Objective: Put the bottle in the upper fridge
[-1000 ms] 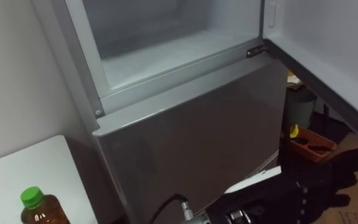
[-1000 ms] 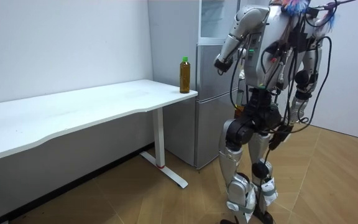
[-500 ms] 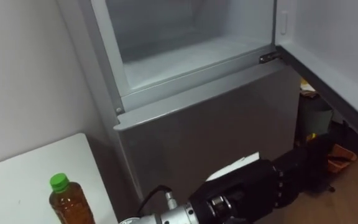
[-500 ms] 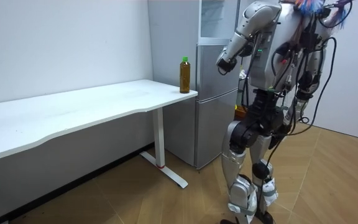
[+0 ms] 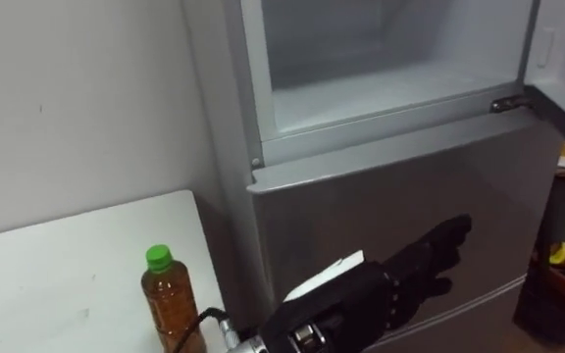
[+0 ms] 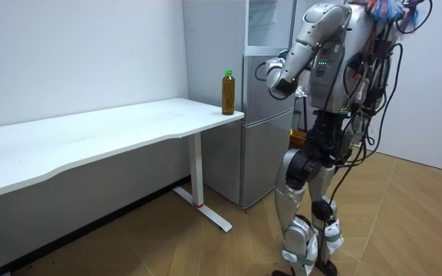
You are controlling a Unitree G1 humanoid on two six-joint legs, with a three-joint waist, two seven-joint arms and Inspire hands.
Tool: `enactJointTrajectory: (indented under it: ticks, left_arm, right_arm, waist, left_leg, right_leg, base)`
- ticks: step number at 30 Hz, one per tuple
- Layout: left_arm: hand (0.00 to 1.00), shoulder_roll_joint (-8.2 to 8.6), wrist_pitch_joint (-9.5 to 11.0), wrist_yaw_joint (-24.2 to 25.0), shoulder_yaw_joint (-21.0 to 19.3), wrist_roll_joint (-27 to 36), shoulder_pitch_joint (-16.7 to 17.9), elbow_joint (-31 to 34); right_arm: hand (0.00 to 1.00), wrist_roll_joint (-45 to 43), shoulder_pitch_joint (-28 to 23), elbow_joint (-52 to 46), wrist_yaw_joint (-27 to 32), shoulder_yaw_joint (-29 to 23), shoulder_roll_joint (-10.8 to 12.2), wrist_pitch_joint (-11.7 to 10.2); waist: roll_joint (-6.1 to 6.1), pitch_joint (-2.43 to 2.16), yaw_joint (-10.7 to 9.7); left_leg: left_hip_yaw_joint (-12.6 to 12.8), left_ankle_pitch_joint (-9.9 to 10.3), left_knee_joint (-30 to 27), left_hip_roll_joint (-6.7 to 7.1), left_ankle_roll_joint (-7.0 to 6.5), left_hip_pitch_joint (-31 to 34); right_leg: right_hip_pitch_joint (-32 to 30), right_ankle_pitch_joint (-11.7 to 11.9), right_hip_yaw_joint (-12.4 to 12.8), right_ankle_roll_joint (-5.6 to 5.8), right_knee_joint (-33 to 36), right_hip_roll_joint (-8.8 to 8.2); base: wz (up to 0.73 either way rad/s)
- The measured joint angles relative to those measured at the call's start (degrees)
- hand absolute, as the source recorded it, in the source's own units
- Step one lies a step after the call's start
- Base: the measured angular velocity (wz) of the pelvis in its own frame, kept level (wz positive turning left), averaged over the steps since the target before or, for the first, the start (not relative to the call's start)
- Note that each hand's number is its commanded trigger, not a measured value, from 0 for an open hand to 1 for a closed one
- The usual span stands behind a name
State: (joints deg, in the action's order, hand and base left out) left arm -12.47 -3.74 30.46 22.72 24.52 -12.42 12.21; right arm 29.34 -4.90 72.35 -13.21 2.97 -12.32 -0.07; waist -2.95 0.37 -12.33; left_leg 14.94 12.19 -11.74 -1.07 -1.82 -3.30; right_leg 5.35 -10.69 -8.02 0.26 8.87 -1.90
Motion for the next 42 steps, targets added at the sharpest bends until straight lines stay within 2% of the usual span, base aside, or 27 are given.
enactJointTrajectory:
  ticks: [3, 5, 8, 9, 12, 13, 15, 16, 18, 20, 21, 23, 24, 26, 28, 30, 32, 35, 38, 42]
  left_arm:
    - [0.00, -0.52, 0.0, -0.2, -0.7, -1.2, 4.9, -1.6]
    - [0.00, -0.57, -0.4, -0.6, -1.3, -5.9, 9.7, -2.3]
    - [0.00, -0.24, -1.4, -0.7, -2.0, -11.7, 14.3, -2.3]
    - [0.00, -0.26, -1.4, -0.7, -2.1, -12.3, 14.8, -2.4]
    - [0.00, 0.37, -1.2, -1.0, -2.6, -15.6, 16.0, -7.1]
    - [0.00, 0.23, -1.2, -1.4, -3.1, -17.8, 17.2, -7.9]
    - [0.00, 0.28, -1.2, -2.0, -4.6, -21.3, 20.2, -8.4]
    - [0.00, 0.19, -1.2, -2.9, -5.2, -23.3, 21.9, -9.2]
    - [0.00, 0.60, -0.3, -4.4, -6.5, -25.5, 23.7, -12.4]
    - [0.00, 1.14, 0.9, -7.5, -8.7, -28.0, 26.4, -19.7]
    - [0.00, 1.25, 1.2, -8.2, -9.4, -28.6, 27.0, -21.9]
    - [0.00, 1.45, 1.5, -11.3, -11.8, -28.9, 28.6, -30.6]
    - [0.00, 1.50, 1.8, -12.2, -12.3, -28.9, 29.0, -32.5]
    - [0.00, 1.75, 4.2, -15.7, -14.8, -28.5, 30.7, -38.9]
    - [0.00, 2.45, 6.5, -18.4, -17.2, -28.5, 31.3, -44.2]
    - [0.00, 3.28, 7.8, -20.4, -19.3, -27.4, 31.8, -48.6]
    - [0.00, 4.78, 10.8, -22.6, -22.9, -26.0, 31.7, -56.2]
    - [0.00, 6.13, 12.9, -25.7, -26.2, -22.2, 31.0, -63.9]
    - [0.00, 6.56, 13.1, -27.4, -28.2, -18.6, 29.8, -69.3]
    - [0.00, 6.49, 12.4, -29.5, -29.4, -17.3, 29.2, -71.7]
  right_arm:
    - [0.00, -1.4, 0.2, 0.0, 0.5, 0.1, 0.6, 0.0]
    - [0.00, -2.0, 0.9, 0.1, 1.6, 0.1, 1.3, -0.1]
    - [0.00, -3.7, 1.0, -0.1, 2.4, 0.1, 1.7, -0.1]
    - [0.00, -4.1, 1.0, -0.1, 2.5, 0.1, 1.7, -0.1]
    - [0.00, -4.2, 0.7, -0.4, 2.5, 0.4, 1.5, -0.2]
    - [0.00, -4.2, 0.0, -1.8, 2.5, 0.4, 1.6, -0.2]
    - [0.00, -4.7, -0.7, -3.0, 2.5, 0.4, 1.7, -0.2]
    - [0.00, -4.7, -1.0, -3.2, 2.5, 0.4, 1.7, -0.3]
    - [0.00, -4.7, -1.6, -3.2, 2.5, 0.2, 1.7, -0.4]
    - [0.00, -5.0, -2.4, -3.6, 2.5, 0.2, 1.7, -0.6]
    - [0.00, -5.4, -2.4, -3.6, 2.5, 0.2, 1.8, -0.6]
    - [0.00, -6.9, -2.4, -3.6, 2.7, 0.2, 1.9, -1.1]
    - [0.00, -6.9, -2.6, -3.6, 2.7, 0.3, 1.9, -1.3]
    - [0.00, -7.1, -3.2, -3.8, 3.4, 0.3, 2.1, -2.0]
    - [0.00, -7.2, -3.8, -4.0, 4.2, 0.1, 2.5, -3.0]
    - [0.00, -7.9, -4.3, -4.4, 4.4, -0.3, 2.7, -3.8]
    - [0.00, -9.0, -4.3, -4.3, 4.4, -1.1, 3.0, -4.4]
    - [0.00, -9.6, -4.7, -3.9, 4.4, -2.1, 3.4, -4.5]
    - [0.00, -9.6, -5.3, -3.7, 4.3, -2.5, 3.5, -4.3]
    - [0.00, -9.6, -5.4, -3.6, 4.3, -2.8, 3.6, -4.1]
  waist:
    - [0.67, 0.12, 0.4]
    - [1.43, 0.52, 0.9]
    - [2.09, 0.60, 1.7]
    - [2.14, 0.58, 1.8]
    - [2.21, 0.49, 4.1]
    - [2.19, 0.46, 5.0]
    - [2.28, 0.35, 5.2]
    - [2.30, 0.15, 5.6]
    - [2.46, 0.08, 6.7]
    - [2.89, -0.13, 8.3]
    - [3.03, -0.17, 8.4]
    - [3.41, -0.22, 9.0]
    - [3.49, -0.22, 9.3]
    - [3.67, -0.17, 10.4]
    - [3.78, -0.19, 11.0]
    - [3.80, -0.26, 11.2]
    - [3.72, -0.41, 11.3]
    - [3.81, -0.62, 11.2]
    - [3.85, -0.62, 11.6]
    - [3.96, -0.62, 11.3]
  left_leg:
    - [-1.2, -0.1, 0.0, 0.10, 0.22, -0.3]
    - [-1.4, -0.2, 0.1, 0.05, 0.38, -0.2]
    - [-2.8, -0.3, -0.2, 0.28, 0.34, 1.1]
    - [-3.0, -0.4, -0.4, 0.37, 0.28, 1.4]
    - [-3.2, -0.4, -1.0, 0.43, 0.24, 1.8]
    - [-3.4, -0.4, -1.0, 0.55, 0.24, 1.8]
    - [-4.1, -0.4, -0.9, 0.76, 0.24, 1.7]
    - [-4.3, -0.4, -0.9, 0.87, 0.24, 1.6]
    - [-4.3, -0.4, -0.9, 0.91, 0.26, 1.4]
    - [-4.4, -0.4, -0.8, 0.91, 0.35, 0.8]
    - [-4.4, -0.4, -0.9, 0.91, 0.35, 0.7]
    - [-5.0, -0.4, -1.0, 0.94, 0.36, 0.7]
    - [-5.0, -0.4, -1.0, 0.94, 0.36, 0.7]
    - [-4.9, -0.4, -0.9, 0.92, 0.36, 0.6]
    - [-5.2, -0.4, -0.9, 0.87, 0.34, 0.8]
    - [-5.6, -0.4, -0.9, 0.99, 0.31, 0.8]
    - [-5.7, -0.4, -0.7, 1.13, 0.27, 0.7]
    - [-5.9, -0.4, -0.4, 1.67, 0.24, 0.6]
    - [-6.1, -0.4, 0.2, 1.83, 0.22, -0.3]
    - [-6.2, -0.4, 0.6, 1.84, 0.18, -1.0]
  right_leg:
    - [0.8, 0.0, -0.9, -0.11, -0.3, 0.08]
    - [1.0, -0.1, -1.6, -0.25, -0.3, 0.08]
    - [0.4, -0.4, -2.8, -0.40, -0.3, -0.05]
    - [0.3, -0.4, -3.2, -0.37, -0.3, -0.14]
    - [0.4, -0.4, -3.6, -0.29, -0.2, -0.24]
    - [0.4, -0.5, -3.5, -0.30, -0.2, -0.19]
    - [0.7, -0.6, -3.8, -0.31, -0.2, -0.19]
    - [0.8, -0.7, -4.2, -0.33, -0.2, -0.25]
    - [1.2, -0.8, -4.6, -0.39, -0.3, -0.27]
    - [1.6, -1.0, -4.9, -0.54, -0.3, -0.36]
    - [1.6, -1.2, -5.0, -0.54, -0.3, -0.41]
    - [2.0, -1.2, -5.7, -0.54, -0.3, -0.48]
    - [2.1, -1.3, -5.7, -0.53, -0.3, -0.50]
    - [2.1, -1.3, -5.7, -0.47, -0.2, -0.55]
    - [2.0, -1.4, -6.2, -0.37, -0.2, -0.67]
    - [2.0, -1.4, -6.4, -0.31, -0.1, -0.83]
    - [2.2, -1.4, -6.4, -0.25, -0.1, -0.83]
    - [2.4, -1.4, -6.5, -0.17, -0.2, -0.87]
    - [3.2, -1.5, -6.3, 0.01, -0.3, -0.89]
    - [3.7, -1.8, -6.2, 0.19, -0.4, -1.03]
  base:
    - [0.14]
    - [0.09]
    - [0.24]
    - [0.28]
    - [0.08]
    - [0.05]
    - [0.11]
    - [0.12]
    - [0.06]
    - [0.00]
    - [0.06]
    - [0.13]
    - [0.07]
    - [0.00]
    - [0.07]
    - [0.07]
    - [0.00]
    - [0.05]
    - [0.03]
    - [-0.01]
